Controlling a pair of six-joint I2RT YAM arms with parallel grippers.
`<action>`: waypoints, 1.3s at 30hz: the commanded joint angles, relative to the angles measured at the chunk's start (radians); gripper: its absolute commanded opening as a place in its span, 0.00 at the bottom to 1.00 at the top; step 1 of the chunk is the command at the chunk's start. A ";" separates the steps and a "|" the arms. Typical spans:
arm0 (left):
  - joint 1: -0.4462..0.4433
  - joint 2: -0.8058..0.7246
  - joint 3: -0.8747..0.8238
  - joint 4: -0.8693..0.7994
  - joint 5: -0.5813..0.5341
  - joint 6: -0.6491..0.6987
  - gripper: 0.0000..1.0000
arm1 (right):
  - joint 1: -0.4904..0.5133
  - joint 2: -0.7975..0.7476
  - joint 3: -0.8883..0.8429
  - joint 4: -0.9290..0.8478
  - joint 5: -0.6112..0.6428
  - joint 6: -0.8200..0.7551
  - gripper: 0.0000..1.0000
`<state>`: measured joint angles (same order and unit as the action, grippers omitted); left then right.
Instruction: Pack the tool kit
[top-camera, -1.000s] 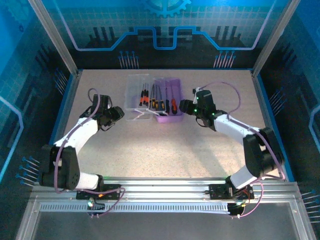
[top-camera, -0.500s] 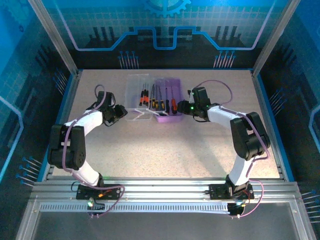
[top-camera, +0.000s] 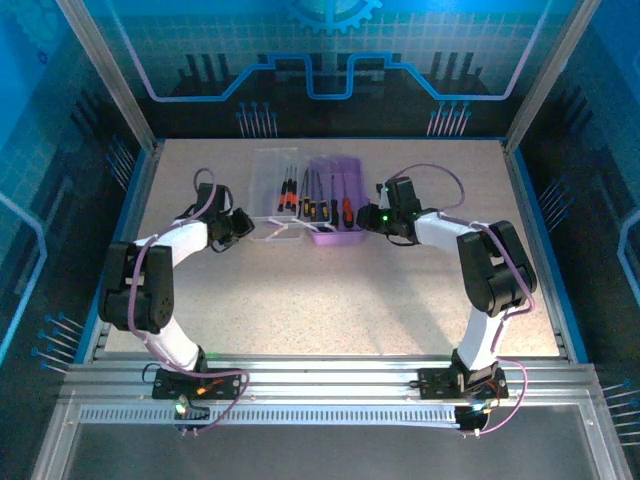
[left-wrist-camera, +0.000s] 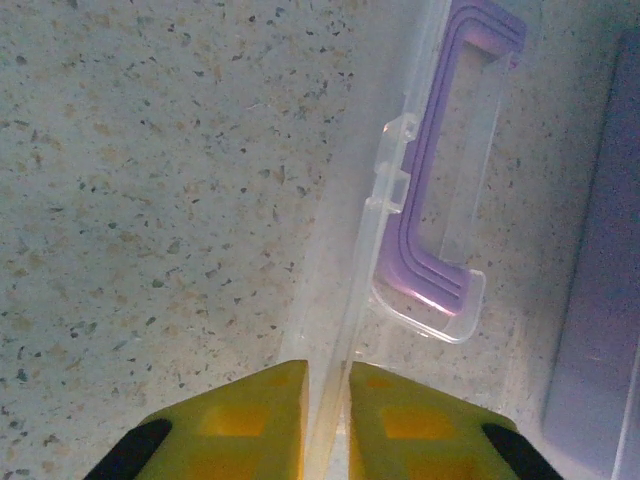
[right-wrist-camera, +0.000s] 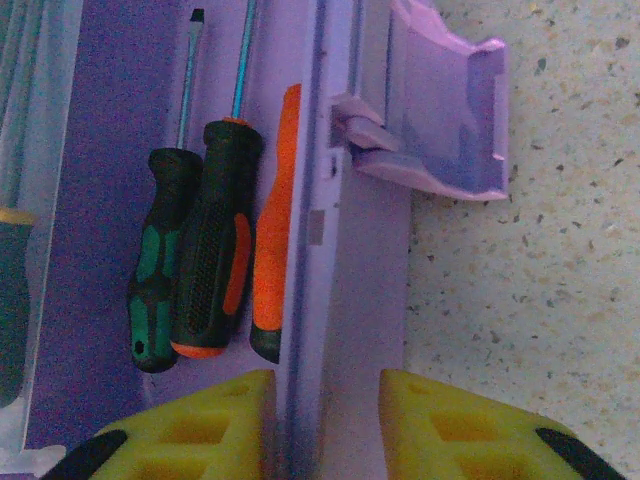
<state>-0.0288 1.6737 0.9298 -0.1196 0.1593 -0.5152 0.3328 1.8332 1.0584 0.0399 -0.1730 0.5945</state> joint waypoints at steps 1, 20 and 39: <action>0.006 0.020 0.012 0.016 0.001 0.030 0.14 | -0.009 -0.017 -0.026 0.018 -0.030 0.021 0.32; -0.006 -0.234 -0.036 -0.103 -0.057 0.030 0.00 | 0.004 -0.141 -0.158 0.096 -0.098 0.093 0.28; -0.105 -0.305 0.153 -0.431 -0.220 0.159 0.00 | -0.028 -0.248 -0.187 0.041 -0.033 0.075 0.41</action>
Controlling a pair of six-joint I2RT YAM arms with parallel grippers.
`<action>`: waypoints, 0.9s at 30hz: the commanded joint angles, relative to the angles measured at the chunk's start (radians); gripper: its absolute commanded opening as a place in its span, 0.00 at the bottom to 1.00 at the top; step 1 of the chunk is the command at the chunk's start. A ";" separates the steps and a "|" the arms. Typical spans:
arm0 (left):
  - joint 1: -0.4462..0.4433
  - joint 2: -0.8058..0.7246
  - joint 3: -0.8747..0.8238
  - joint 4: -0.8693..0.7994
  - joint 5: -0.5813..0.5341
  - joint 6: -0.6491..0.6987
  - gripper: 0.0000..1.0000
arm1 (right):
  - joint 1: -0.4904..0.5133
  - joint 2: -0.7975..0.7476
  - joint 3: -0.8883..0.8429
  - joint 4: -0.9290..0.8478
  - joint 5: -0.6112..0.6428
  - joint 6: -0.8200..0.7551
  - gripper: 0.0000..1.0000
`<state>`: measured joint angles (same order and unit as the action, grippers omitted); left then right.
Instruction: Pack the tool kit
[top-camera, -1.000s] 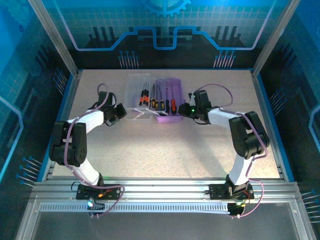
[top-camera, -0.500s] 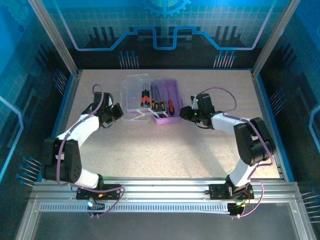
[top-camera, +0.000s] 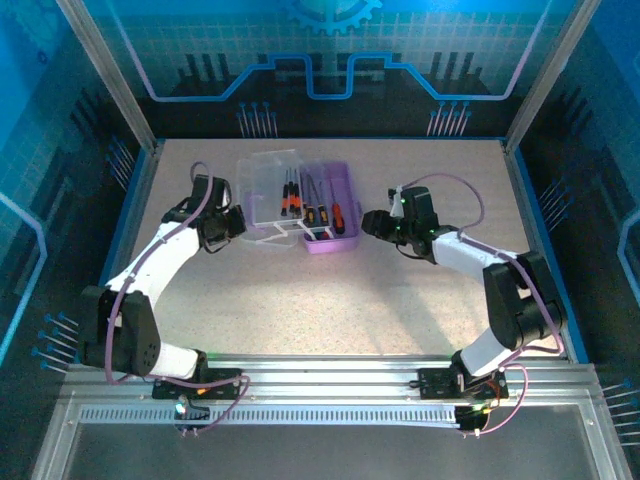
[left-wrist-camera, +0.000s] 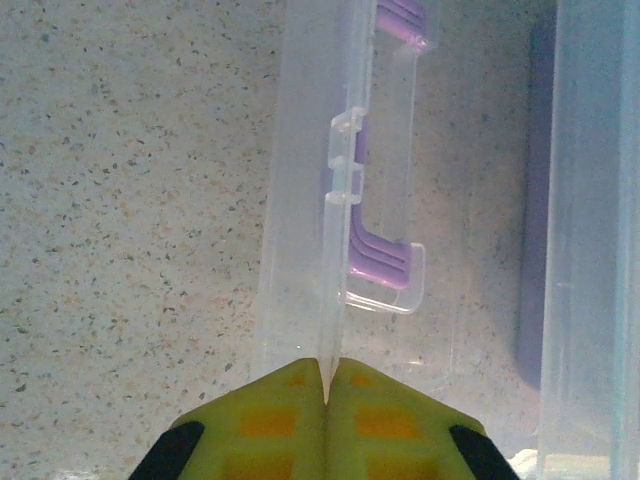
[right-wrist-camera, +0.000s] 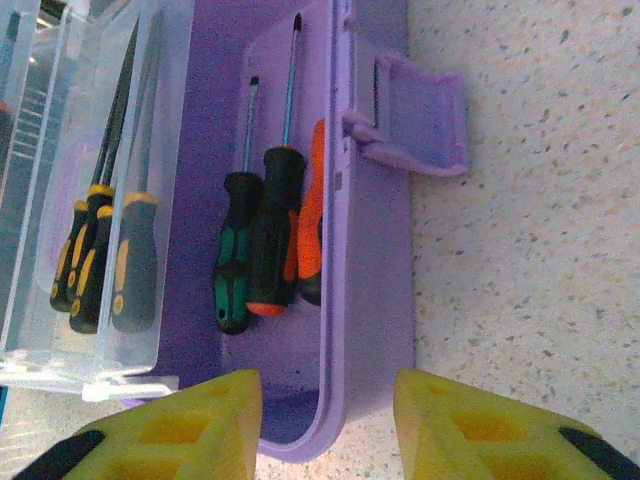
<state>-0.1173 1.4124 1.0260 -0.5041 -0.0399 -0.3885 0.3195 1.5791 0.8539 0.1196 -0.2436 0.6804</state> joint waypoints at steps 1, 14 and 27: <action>-0.023 -0.044 0.065 -0.060 -0.031 0.037 0.00 | -0.015 0.021 0.020 -0.038 0.037 -0.010 0.41; -0.056 -0.078 0.172 -0.197 -0.060 0.096 0.00 | 0.000 0.135 0.069 -0.068 0.047 -0.015 0.41; -0.166 -0.101 0.256 -0.311 -0.069 0.092 0.00 | 0.146 0.193 0.043 0.025 -0.028 0.029 0.41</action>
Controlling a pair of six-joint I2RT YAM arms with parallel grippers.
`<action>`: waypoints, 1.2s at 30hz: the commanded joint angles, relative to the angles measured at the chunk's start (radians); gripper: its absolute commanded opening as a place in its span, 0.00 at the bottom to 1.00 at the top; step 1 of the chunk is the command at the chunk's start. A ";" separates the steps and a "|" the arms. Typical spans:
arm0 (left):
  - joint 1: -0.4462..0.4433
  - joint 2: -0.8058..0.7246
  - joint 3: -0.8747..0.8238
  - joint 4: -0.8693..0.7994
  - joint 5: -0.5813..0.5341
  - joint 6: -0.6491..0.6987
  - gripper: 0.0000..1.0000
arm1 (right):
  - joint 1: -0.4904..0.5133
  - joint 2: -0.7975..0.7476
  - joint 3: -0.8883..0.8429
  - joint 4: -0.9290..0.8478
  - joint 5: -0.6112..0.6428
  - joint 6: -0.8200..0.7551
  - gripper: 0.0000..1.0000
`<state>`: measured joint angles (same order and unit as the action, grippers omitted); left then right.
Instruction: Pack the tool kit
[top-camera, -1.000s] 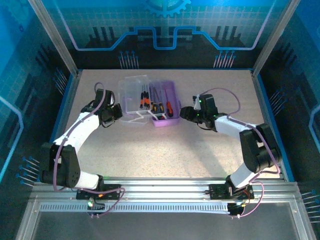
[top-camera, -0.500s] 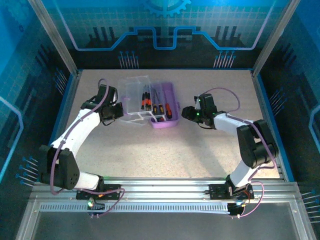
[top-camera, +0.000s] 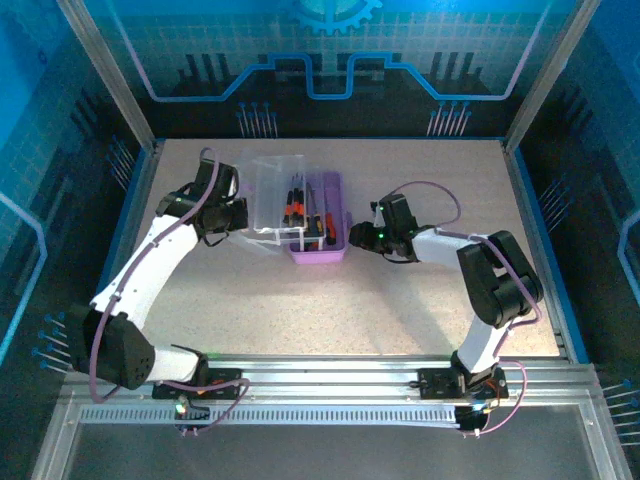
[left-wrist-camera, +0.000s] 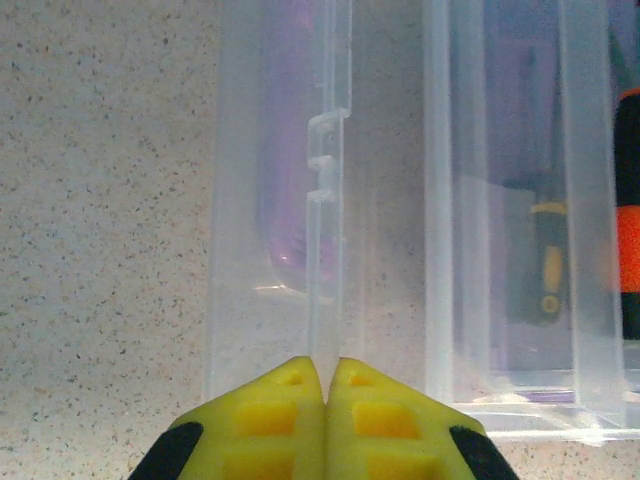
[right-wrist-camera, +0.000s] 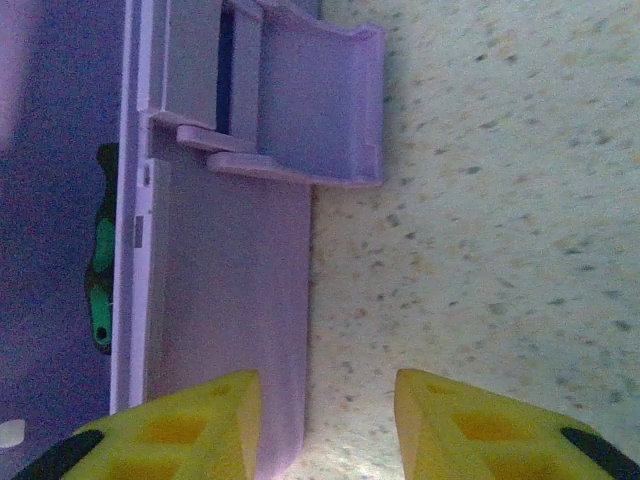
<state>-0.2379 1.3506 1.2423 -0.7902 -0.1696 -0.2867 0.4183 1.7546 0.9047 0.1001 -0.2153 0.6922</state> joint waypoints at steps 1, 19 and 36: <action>-0.060 -0.040 0.039 -0.025 0.061 -0.021 0.00 | 0.053 0.019 -0.015 0.061 -0.062 0.021 0.41; -0.266 0.088 0.165 -0.028 0.058 -0.124 0.02 | 0.070 0.040 -0.050 0.109 -0.072 0.044 0.40; -0.359 0.178 0.237 0.045 0.156 -0.155 0.16 | 0.052 0.025 -0.063 0.110 -0.066 0.044 0.40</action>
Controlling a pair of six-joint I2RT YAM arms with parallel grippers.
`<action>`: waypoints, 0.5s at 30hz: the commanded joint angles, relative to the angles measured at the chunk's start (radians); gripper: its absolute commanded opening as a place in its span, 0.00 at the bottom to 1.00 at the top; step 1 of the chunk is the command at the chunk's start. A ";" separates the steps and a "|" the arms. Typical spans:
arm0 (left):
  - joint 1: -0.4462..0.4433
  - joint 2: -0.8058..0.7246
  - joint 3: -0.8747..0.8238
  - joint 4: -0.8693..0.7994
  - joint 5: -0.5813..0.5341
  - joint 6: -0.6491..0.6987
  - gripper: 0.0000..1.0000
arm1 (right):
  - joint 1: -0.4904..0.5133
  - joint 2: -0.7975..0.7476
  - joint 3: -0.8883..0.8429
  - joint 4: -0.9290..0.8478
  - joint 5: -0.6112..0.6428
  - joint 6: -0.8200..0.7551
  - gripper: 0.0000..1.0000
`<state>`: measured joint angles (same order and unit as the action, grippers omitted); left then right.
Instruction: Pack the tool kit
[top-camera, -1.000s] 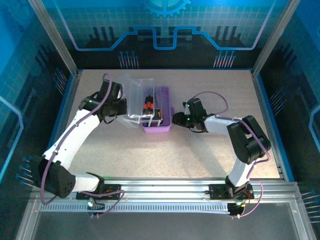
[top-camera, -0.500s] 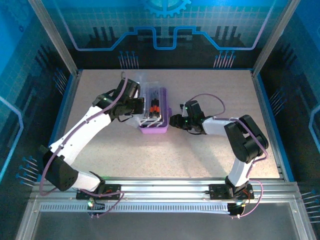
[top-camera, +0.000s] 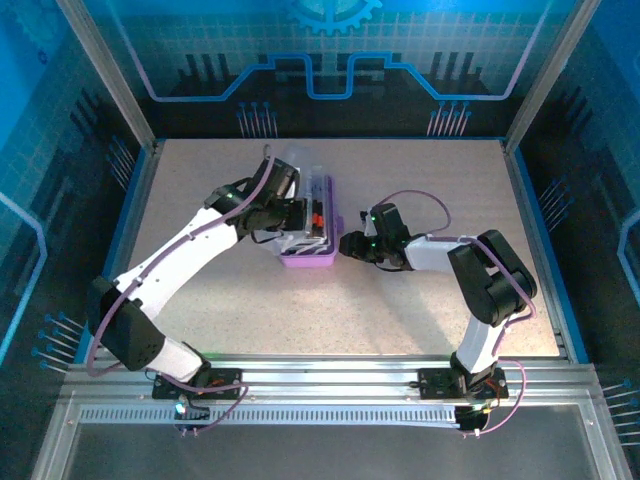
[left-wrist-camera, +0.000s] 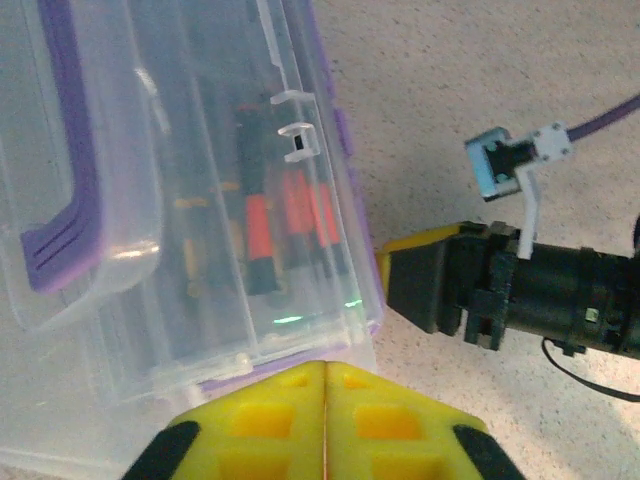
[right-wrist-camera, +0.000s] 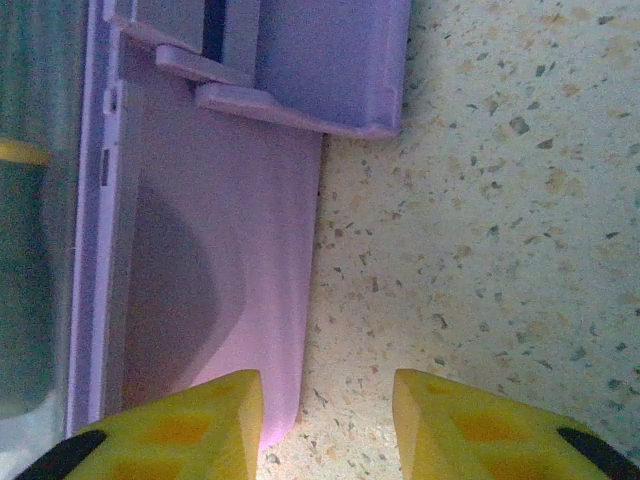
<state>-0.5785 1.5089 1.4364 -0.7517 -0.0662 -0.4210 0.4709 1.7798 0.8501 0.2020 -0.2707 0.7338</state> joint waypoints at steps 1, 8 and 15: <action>-0.027 0.026 0.049 0.014 0.061 -0.017 0.24 | -0.002 -0.001 -0.008 0.007 -0.009 0.003 0.40; -0.070 0.057 0.095 0.009 0.027 0.012 0.42 | 0.000 -0.024 -0.014 -0.007 0.016 -0.016 0.40; -0.030 0.078 0.151 -0.061 -0.097 0.064 0.68 | -0.003 -0.042 -0.023 -0.007 0.029 -0.020 0.42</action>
<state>-0.6327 1.5650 1.5391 -0.7658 -0.0937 -0.3817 0.4702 1.7767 0.8383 0.1997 -0.2615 0.7326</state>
